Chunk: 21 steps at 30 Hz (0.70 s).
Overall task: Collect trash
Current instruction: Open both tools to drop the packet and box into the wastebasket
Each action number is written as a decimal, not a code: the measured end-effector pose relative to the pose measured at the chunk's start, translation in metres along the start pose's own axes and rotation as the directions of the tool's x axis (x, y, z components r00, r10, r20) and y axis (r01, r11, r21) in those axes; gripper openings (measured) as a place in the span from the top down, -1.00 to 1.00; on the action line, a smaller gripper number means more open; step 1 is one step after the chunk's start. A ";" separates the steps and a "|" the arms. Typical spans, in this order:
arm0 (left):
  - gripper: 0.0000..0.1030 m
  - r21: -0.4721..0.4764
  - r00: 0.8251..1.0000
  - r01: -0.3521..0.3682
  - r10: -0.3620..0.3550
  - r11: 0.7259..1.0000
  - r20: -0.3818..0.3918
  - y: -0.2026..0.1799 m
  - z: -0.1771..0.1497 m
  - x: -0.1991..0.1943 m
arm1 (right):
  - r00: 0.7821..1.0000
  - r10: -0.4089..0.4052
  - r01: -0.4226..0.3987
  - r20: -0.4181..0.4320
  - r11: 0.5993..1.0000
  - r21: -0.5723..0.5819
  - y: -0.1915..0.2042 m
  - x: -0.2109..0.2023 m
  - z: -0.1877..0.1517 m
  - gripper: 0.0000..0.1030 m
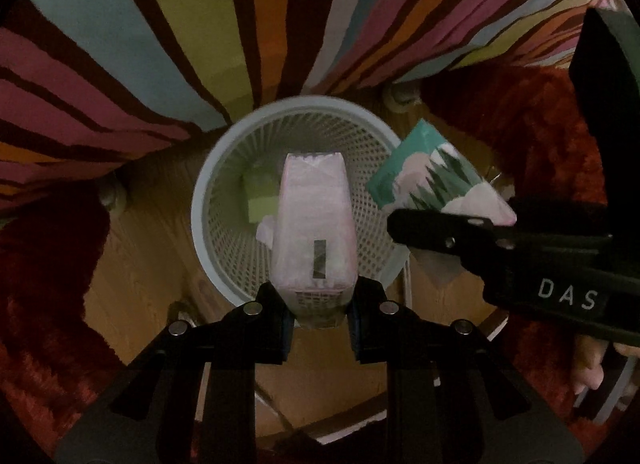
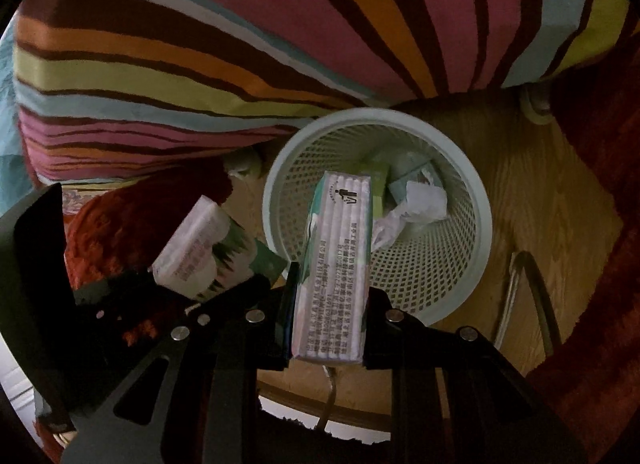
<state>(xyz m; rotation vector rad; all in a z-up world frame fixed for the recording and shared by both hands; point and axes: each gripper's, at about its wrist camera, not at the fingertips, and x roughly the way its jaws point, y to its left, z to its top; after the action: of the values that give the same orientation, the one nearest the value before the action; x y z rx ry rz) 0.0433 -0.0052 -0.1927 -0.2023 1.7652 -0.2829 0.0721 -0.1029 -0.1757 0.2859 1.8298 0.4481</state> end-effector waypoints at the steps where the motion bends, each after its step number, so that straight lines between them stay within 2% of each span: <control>1: 0.57 -0.003 1.000 -0.001 0.001 1.000 -0.012 0.001 0.001 0.003 | 1.000 -0.008 0.008 -0.007 1.000 0.001 0.000 0.002 0.001 0.58; 9: 0.57 -0.064 0.996 0.015 -0.020 0.998 -0.089 0.009 0.005 0.018 | 0.997 -0.053 0.053 -0.058 0.999 -0.001 0.000 0.018 0.008 0.58; 11: 0.47 -0.085 0.994 0.015 -0.024 0.996 -0.106 0.012 0.005 0.020 | 0.996 -0.057 0.057 -0.070 0.998 0.004 -0.001 0.020 0.008 0.57; 12: -0.01 -0.093 0.993 0.017 -0.027 0.996 -0.112 0.014 0.005 0.021 | 0.995 -0.057 0.058 -0.079 0.998 0.011 -0.002 0.022 0.009 0.56; 13: -0.73 -0.102 0.993 0.017 -0.029 0.995 -0.118 0.015 0.006 0.022 | 0.995 -0.059 0.061 -0.086 0.998 0.021 -0.004 0.023 0.010 0.54; 15: -0.79 -0.114 0.994 0.022 -0.035 0.993 -0.107 0.017 0.007 0.021 | 0.993 -0.070 0.074 -0.098 0.996 0.039 -0.006 0.027 0.010 0.29; 16: -0.79 -0.115 0.994 0.024 -0.036 0.993 -0.101 0.017 0.008 0.021 | 0.992 -0.077 0.082 -0.097 0.995 0.049 -0.008 0.027 0.011 -0.29; 17: -0.79 -0.114 0.995 0.022 -0.034 0.993 -0.099 0.017 0.008 0.021 | 0.993 -0.080 0.086 -0.088 0.994 0.060 -0.009 0.025 0.011 -0.59; 21: -0.79 -0.117 0.993 0.017 -0.030 0.993 -0.111 0.017 0.008 0.023 | 0.995 -0.063 0.071 -0.072 0.992 0.108 -0.017 0.021 0.012 -0.60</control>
<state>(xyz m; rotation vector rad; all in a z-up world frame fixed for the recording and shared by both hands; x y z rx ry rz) 0.0463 0.0038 -0.2208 -0.2955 1.8936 -0.2128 0.0775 -0.1077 -0.2044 0.2862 1.9287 0.3139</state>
